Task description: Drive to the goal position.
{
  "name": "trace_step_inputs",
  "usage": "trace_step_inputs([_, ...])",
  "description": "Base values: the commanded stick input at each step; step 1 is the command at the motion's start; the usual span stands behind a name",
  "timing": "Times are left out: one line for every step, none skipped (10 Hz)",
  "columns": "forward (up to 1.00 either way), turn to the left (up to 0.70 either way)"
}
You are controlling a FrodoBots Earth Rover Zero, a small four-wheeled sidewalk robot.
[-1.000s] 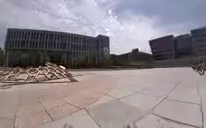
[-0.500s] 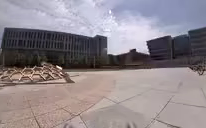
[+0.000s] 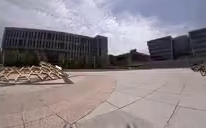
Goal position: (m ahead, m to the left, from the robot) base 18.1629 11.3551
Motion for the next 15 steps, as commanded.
trace_step_inputs([0.45, 0.00])
trace_step_inputs([0.45, 0.00])
trace_step_inputs([0.45, 0.00])
trace_step_inputs([0.45, 0.00])
trace_step_inputs([0.45, 0.00])
trace_step_inputs([0.45, 0.00])
trace_step_inputs([0.45, 0.00])
trace_step_inputs([0.45, 0.00])
trace_step_inputs([0.45, 0.00])
trace_step_inputs([0.45, 0.00])
trace_step_inputs([0.45, 0.00])
trace_step_inputs([0.45, 0.00])
trace_step_inputs([0.45, 0.00])
trace_step_inputs([0.45, 0.11])
trace_step_inputs([0.45, 0.23])
